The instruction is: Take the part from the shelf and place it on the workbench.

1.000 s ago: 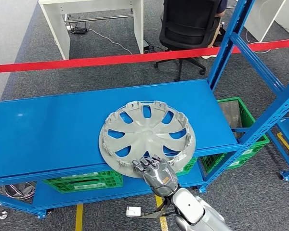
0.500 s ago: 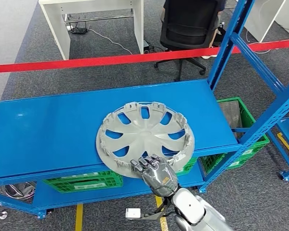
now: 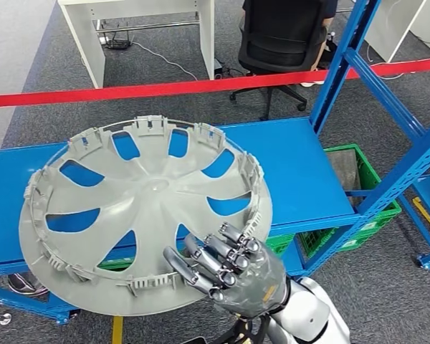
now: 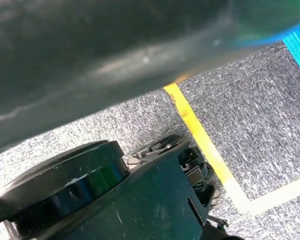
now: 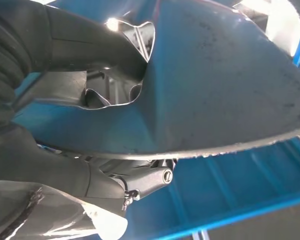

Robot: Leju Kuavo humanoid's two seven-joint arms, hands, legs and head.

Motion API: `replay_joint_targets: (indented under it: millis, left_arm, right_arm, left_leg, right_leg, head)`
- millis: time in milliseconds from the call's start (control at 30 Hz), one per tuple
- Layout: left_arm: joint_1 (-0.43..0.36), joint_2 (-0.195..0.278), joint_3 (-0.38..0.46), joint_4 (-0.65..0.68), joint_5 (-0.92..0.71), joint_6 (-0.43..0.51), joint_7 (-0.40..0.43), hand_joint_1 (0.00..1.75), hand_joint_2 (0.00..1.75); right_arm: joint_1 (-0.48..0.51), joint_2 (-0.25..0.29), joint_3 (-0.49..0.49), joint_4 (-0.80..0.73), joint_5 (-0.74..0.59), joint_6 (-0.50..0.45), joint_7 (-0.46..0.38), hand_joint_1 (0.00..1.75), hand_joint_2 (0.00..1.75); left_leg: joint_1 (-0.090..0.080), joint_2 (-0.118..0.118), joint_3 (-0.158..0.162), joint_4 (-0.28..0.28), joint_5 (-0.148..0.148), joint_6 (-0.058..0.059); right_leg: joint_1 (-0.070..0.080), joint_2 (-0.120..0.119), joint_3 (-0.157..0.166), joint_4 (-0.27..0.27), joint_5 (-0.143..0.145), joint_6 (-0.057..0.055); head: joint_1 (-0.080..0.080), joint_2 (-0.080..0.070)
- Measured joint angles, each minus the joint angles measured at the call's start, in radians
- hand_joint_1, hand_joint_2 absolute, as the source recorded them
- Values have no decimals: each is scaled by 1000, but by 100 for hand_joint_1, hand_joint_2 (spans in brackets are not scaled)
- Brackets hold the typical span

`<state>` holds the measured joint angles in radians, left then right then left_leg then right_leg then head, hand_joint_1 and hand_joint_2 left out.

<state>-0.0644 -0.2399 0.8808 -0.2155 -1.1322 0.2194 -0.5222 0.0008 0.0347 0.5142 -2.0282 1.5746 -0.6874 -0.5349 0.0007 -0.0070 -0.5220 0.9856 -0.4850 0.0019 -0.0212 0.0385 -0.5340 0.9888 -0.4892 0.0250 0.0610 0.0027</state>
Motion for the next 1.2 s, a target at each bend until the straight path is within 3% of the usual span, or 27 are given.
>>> replay_joint_targets:
  millis: [600,1200]
  left_arm:
    - [0,0,1,0,-9,4,0,0,0]
    - [-1,1,2,0,-18,19,4,0,0]
  right_arm:
    - [-23,19,-37,-120,14,0,-22,175,175]
    - [-31,26,-32,-128,16,0,1,175,175]
  left_leg:
    - [0,0,0,0,0,0]
    - [0,0,0,0,0,0]
  right_leg:
    - [0,0,0,0,1,1]
    - [0,0,0,0,1,1]
  head:
    - [0,0]
    - [0,0]
